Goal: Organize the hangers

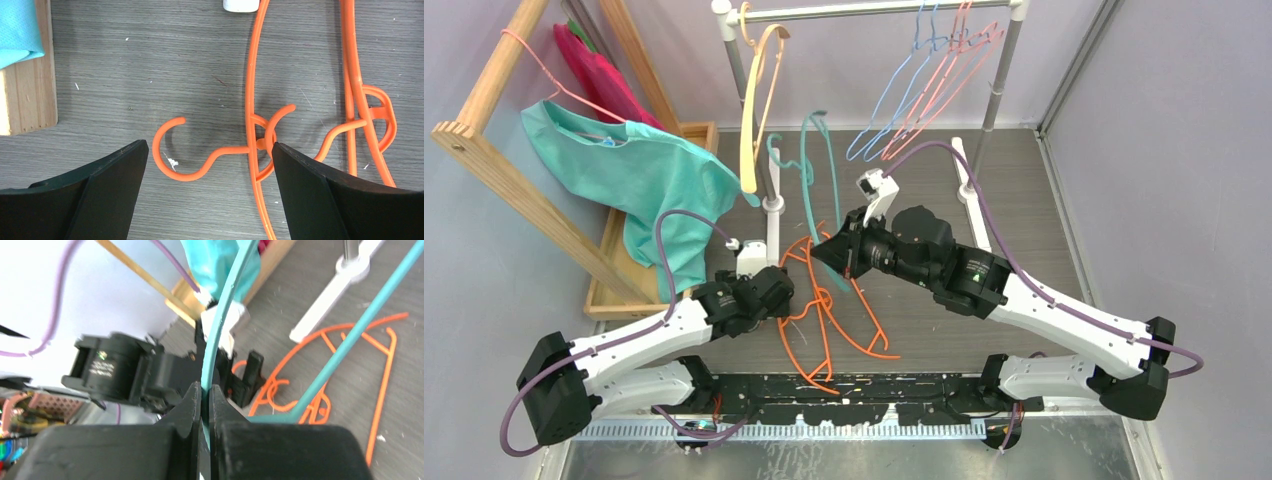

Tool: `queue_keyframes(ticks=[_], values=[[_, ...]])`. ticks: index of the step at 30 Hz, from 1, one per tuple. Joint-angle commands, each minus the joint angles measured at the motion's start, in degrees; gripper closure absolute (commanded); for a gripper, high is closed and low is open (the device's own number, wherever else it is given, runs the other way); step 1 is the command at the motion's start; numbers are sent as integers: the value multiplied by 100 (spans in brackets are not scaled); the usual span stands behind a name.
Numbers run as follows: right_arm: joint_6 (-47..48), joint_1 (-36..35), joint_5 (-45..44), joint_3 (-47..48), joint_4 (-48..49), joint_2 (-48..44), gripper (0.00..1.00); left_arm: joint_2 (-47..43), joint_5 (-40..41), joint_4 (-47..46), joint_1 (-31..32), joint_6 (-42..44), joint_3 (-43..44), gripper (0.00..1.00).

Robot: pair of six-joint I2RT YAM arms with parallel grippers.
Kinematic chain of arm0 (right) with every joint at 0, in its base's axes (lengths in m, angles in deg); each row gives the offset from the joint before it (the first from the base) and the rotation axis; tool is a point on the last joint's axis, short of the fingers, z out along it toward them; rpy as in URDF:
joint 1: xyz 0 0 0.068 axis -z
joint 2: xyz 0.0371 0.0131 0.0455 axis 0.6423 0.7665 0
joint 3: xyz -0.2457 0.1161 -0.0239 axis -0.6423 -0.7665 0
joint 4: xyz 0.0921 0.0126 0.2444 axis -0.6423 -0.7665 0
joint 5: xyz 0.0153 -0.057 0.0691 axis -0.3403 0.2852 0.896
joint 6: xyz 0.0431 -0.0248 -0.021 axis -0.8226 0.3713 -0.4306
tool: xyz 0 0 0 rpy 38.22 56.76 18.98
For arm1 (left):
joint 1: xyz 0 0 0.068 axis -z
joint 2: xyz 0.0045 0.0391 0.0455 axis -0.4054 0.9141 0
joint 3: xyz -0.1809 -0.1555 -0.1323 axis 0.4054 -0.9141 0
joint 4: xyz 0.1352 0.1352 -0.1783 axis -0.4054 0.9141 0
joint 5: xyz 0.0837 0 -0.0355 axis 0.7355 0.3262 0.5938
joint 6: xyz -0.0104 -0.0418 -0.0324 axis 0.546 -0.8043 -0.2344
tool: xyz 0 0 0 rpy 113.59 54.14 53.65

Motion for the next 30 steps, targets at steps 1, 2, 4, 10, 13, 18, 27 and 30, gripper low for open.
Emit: queue_keyframes(ticks=[1, 2, 4, 10, 13, 18, 27, 30], values=[[-92, 50, -448, 312, 1418, -189, 99, -183, 56, -185, -8, -2, -120, 2], [-121, 82, -424, 303, 1667, -157, 99, -204, 58, -198, -8, 2, -139, 2], [-207, 149, -328, 306, 2177, -77, 99, -213, 57, -200, -9, -10, -167, 2], [-414, 556, 119, 712, 3137, 369, 99, -211, 82, -193, -13, 24, -232, 2], [-507, 834, 481, 1144, 3241, 733, 99, -218, 92, -213, -9, 15, -269, 2], [-931, 1423, 1073, 1725, 3495, 1454, 99, -242, 66, -262, -10, 15, -253, 2], [-1096, 1777, 1499, 2434, 3629, 2402, 99, -280, 136, -151, -4, 68, -143, 2], [-1027, 1805, 1501, 2538, 3646, 2551, 99, -303, 134, -143, -11, 76, -140, 2]])
